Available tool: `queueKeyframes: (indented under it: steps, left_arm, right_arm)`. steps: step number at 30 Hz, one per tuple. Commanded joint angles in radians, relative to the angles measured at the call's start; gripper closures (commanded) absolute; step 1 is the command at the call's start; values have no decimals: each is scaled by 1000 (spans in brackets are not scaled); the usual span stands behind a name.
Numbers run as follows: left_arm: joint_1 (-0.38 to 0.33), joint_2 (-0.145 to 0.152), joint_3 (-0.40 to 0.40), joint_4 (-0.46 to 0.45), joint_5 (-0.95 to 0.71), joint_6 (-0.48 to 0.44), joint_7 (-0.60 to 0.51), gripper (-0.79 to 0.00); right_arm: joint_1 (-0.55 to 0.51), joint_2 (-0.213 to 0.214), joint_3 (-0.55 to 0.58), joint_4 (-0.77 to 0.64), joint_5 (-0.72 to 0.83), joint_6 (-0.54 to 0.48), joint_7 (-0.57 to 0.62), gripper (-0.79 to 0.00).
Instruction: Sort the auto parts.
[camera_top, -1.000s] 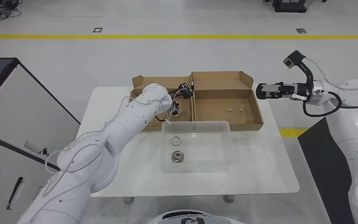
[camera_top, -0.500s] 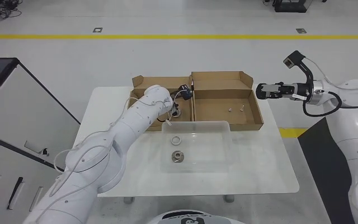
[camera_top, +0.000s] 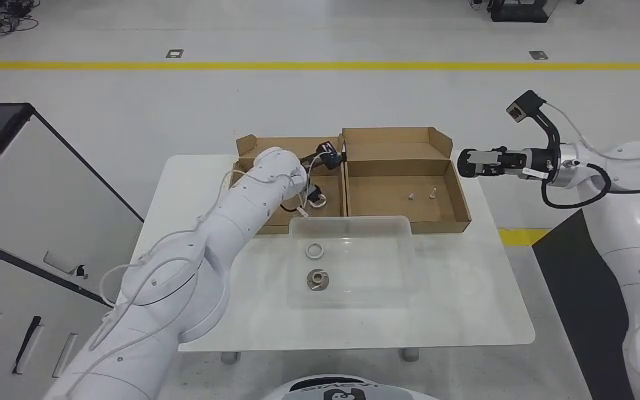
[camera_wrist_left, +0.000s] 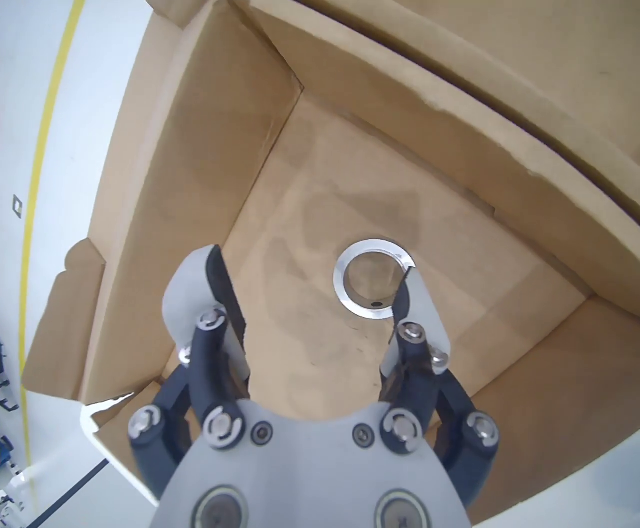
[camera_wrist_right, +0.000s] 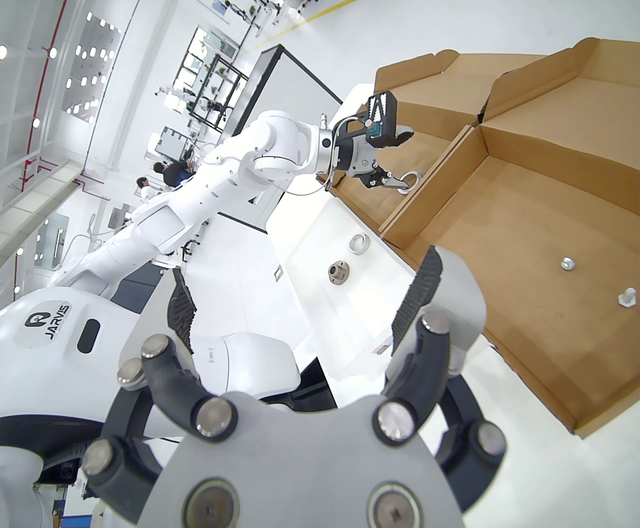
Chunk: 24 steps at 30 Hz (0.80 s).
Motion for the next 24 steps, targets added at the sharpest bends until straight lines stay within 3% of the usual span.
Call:
queueKeyframes:
  steps: [1,7,13,19,24]
  left_arm:
    - [-7,1,-10,4,-4,-7,22,-785]
    - [-37,14,-43,-23,-14,-77,100,-785]
    - [-56,52,-71,-86,14,-195,144,-785]
    - [-36,121,-140,-214,-2,-286,157,-785]
    - [30,201,-239,-419,-49,-341,122,-785]
  right_arm:
    - [0,0,0,0,0,0,0,-785]
    - [0,0,0,0,0,0,0,-785]
    - [0,0,0,0,0,0,0,-785]
    - [0,0,0,0,0,0,0,-785]
    - [0,0,0,0,0,0,0,-785]
